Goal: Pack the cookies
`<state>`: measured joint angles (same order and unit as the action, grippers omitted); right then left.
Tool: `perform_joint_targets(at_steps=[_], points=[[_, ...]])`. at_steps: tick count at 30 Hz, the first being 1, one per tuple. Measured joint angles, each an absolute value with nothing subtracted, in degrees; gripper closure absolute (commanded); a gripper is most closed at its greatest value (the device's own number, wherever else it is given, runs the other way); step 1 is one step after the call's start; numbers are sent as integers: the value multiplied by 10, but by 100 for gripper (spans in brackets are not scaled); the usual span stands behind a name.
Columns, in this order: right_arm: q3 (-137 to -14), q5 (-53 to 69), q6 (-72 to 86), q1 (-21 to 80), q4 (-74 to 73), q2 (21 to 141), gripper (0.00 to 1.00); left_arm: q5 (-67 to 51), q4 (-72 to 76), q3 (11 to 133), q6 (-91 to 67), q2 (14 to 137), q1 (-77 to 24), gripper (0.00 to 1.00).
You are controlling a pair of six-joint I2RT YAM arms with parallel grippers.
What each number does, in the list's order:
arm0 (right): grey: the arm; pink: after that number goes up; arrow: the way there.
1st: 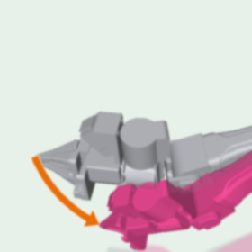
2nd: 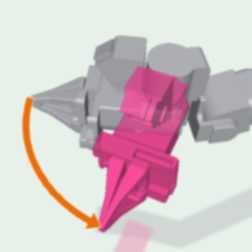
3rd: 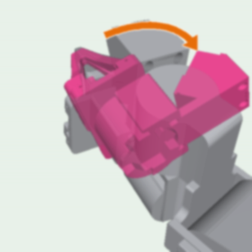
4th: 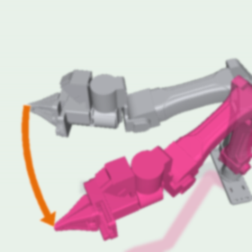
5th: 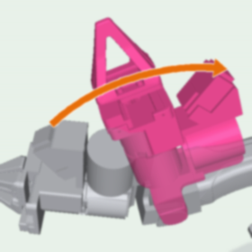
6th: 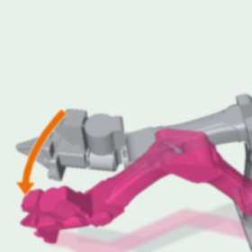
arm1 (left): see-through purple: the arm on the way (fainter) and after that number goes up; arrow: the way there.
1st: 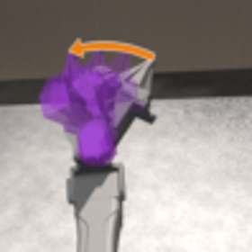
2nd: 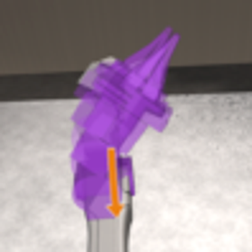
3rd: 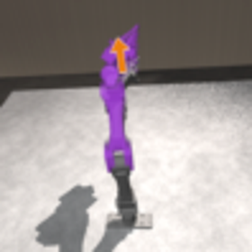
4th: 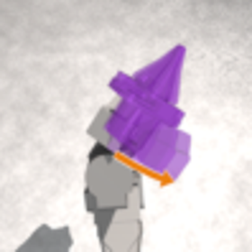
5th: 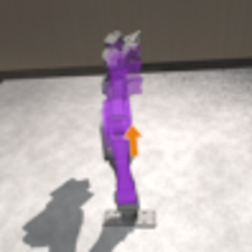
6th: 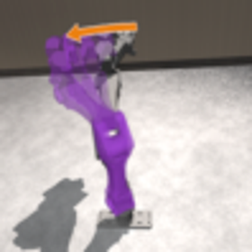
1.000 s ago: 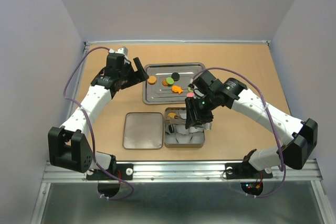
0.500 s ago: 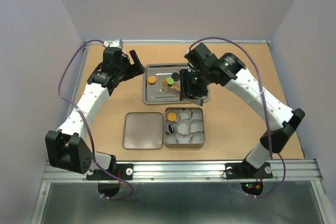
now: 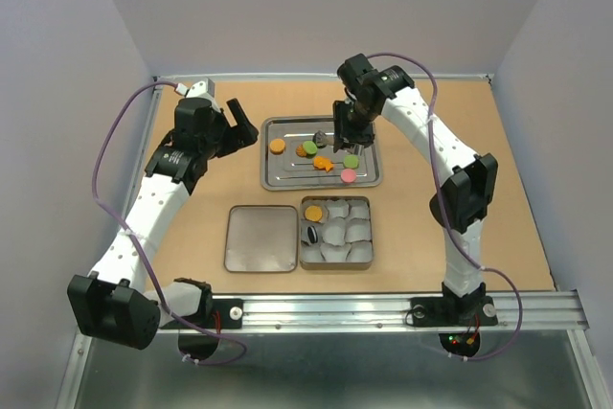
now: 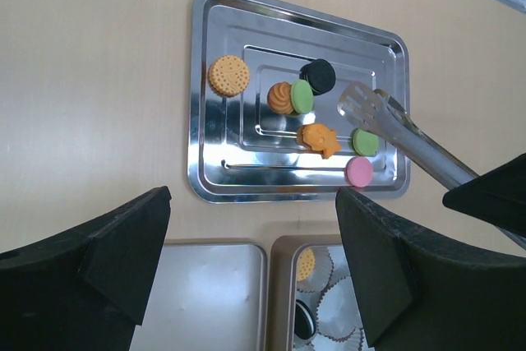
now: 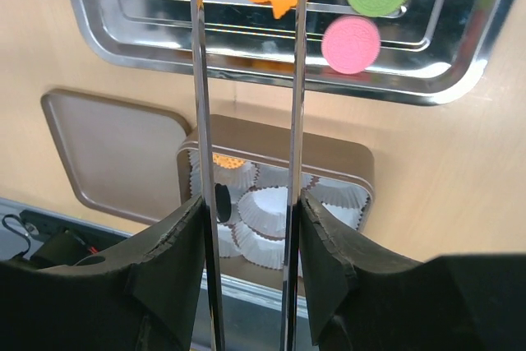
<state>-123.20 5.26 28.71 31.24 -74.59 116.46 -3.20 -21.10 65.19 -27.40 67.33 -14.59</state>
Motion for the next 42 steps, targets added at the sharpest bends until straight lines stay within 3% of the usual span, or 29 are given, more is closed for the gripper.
perform_joint_targets(at_steps=[42], points=[[-1253, 120, 288, 319, -709, 1284, 49, -24, -208, 644, -215, 689, -146, 7]])
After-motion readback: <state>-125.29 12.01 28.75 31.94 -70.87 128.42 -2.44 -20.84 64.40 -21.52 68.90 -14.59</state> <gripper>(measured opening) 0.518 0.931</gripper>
